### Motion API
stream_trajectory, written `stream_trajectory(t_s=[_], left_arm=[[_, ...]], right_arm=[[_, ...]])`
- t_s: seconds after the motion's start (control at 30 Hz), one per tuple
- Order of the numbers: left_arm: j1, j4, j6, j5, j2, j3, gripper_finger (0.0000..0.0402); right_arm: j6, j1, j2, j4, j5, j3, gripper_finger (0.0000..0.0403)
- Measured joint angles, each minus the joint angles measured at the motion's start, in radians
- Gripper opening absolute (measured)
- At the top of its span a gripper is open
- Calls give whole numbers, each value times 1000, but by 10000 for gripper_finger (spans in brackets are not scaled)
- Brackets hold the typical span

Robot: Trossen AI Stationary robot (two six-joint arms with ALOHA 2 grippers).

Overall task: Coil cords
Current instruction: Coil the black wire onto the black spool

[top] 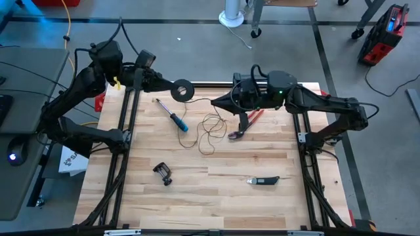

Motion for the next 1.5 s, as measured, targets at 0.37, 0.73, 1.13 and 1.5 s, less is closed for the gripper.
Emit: stream_trajectory(t_s=[0.37,0.73,1.13,1.5], left_arm=[[-95,13,-77,100,71,0,0],[-150,364,-203,200,200,0,0],[-132,841,-331,187,325,0,0],[-27,902,-34,83,288,-1,0]], right_arm=[[-42,-24,-5,-1,117,0,0],[-38,-40,41,151,116,0,0],[45,-39,120,343,113,2,0],[120,-26,139,398,97,2,0]])
